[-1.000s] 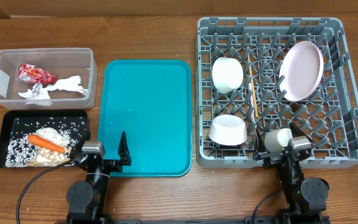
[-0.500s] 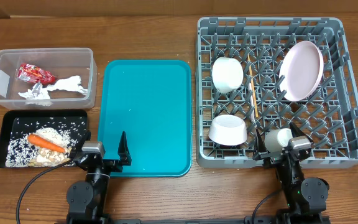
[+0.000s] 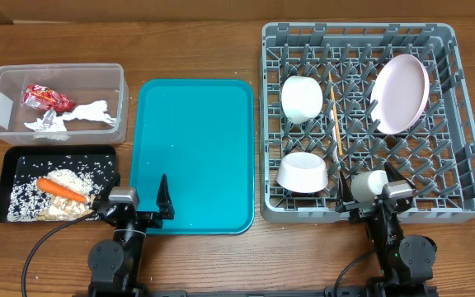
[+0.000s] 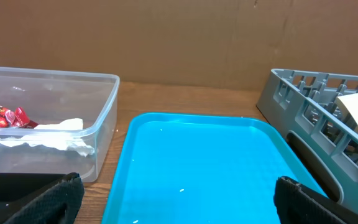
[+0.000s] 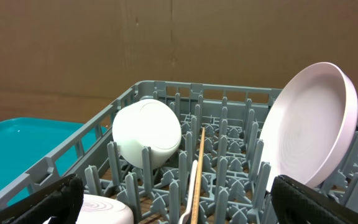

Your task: Sort waste into correct bins and load items into the dishwasher rack

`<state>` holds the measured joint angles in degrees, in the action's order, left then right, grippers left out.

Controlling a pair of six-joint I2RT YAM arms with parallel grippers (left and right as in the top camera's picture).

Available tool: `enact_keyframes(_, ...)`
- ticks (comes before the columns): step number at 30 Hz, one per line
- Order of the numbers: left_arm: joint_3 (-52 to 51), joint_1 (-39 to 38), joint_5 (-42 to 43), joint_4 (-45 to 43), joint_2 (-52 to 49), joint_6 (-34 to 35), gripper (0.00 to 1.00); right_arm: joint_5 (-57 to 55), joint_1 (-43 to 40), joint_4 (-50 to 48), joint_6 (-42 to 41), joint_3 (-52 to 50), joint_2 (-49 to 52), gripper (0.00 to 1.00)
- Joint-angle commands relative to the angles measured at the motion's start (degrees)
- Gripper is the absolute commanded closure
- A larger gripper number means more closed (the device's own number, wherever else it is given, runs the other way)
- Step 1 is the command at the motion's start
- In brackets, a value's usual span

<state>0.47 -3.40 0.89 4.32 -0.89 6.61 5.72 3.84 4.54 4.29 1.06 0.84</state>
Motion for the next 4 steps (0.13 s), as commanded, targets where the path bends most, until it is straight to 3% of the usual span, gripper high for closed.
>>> enact_keyframes(1,-0.20,-0.37,0.59,0.00,0.63,-1.05,0.00,-0.07,0.28,-0.28,0.07,-0.59,-0.68,0.00)
enact_keyframes(4,-0.20,-0.37,0.57,0.00,0.63,-1.05,0.00,-0.07,0.28,-0.28,0.07,-0.59,-0.68,0.00)
